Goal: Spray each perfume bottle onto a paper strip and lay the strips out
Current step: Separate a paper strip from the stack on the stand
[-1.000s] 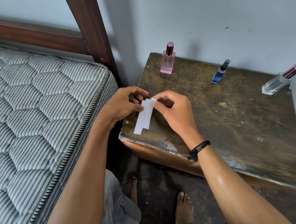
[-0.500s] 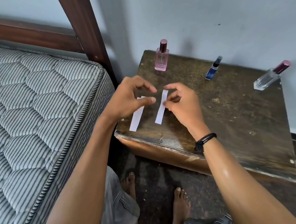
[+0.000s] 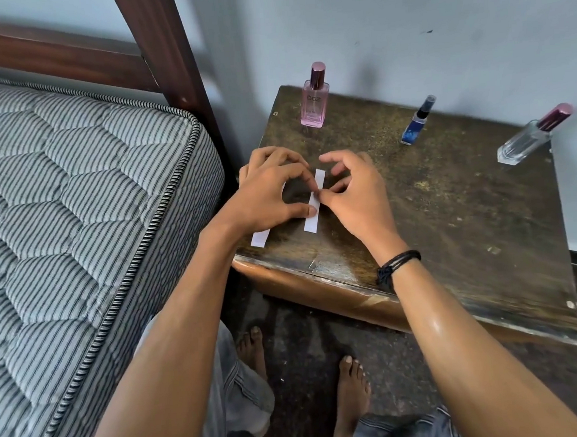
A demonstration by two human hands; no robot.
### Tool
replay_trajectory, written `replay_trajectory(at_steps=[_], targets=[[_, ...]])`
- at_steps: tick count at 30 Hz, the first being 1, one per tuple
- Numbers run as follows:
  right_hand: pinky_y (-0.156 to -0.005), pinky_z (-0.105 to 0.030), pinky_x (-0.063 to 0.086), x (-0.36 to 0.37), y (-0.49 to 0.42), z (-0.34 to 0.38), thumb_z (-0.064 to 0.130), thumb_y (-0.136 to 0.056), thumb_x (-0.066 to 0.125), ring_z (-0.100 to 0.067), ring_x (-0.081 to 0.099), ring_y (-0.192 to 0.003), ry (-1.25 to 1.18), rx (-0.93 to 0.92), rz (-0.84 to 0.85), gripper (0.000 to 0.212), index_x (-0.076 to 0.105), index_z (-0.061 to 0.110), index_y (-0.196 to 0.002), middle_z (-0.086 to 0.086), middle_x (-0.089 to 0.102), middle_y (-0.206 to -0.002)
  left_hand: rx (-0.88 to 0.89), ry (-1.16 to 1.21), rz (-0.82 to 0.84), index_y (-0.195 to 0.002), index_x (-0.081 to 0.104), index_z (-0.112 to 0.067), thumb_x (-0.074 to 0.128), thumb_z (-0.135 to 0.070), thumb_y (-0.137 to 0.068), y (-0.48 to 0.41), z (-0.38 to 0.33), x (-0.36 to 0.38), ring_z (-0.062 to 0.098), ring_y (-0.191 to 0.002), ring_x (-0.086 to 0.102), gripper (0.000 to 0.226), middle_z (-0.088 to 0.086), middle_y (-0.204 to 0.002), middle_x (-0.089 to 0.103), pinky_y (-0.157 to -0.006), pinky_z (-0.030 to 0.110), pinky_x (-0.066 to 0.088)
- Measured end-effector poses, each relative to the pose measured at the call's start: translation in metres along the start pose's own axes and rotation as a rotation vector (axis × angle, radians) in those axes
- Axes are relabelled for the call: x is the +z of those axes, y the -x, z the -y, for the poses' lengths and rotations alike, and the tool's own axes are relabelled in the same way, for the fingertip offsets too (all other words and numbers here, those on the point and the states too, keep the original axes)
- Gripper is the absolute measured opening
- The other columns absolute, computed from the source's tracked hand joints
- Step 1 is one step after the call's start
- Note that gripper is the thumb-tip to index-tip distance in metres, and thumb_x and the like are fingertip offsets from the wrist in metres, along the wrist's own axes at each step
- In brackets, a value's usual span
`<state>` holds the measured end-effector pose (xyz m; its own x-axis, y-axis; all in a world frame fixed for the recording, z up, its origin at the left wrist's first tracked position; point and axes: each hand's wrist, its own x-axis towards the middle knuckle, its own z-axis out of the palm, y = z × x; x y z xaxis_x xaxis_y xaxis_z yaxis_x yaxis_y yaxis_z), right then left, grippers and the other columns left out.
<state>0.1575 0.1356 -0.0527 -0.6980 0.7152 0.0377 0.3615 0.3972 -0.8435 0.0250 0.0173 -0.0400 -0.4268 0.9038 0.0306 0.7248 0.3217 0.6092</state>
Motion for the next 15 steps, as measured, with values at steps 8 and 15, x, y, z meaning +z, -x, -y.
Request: replay_trajectory(at_steps=[8,15], targets=[[-0.073,-0.018,0.054,-0.002,-0.001,0.000,0.009,-0.083,0.081,-0.006,0.066,-0.081,0.015,0.017,0.031,0.030,0.071,0.027,-0.104,0.003,0.064,-0.102,-0.005,-0.034,0.019,-0.106,0.072,-0.041,0.082,-0.047,-0.075,-0.002,0.004,0.000,0.013,-0.135,0.023,0.034,-0.020,-0.132,0.050,-0.107,0.039,0.020],[-0.074,-0.013,0.045,-0.017,-0.002,0.011,0.022,-0.079,0.087,-0.007,0.062,-0.092,0.072,0.041,0.196,0.048,0.065,0.031,-0.120,0.004,0.056,-0.110,0.002,-0.031,0.013,-0.107,0.072,-0.040,0.081,-0.050,-0.075,-0.002,0.006,0.001,0.014,-0.135,0.023,0.035,-0.020,-0.132,0.050,-0.108,0.039,0.020]])
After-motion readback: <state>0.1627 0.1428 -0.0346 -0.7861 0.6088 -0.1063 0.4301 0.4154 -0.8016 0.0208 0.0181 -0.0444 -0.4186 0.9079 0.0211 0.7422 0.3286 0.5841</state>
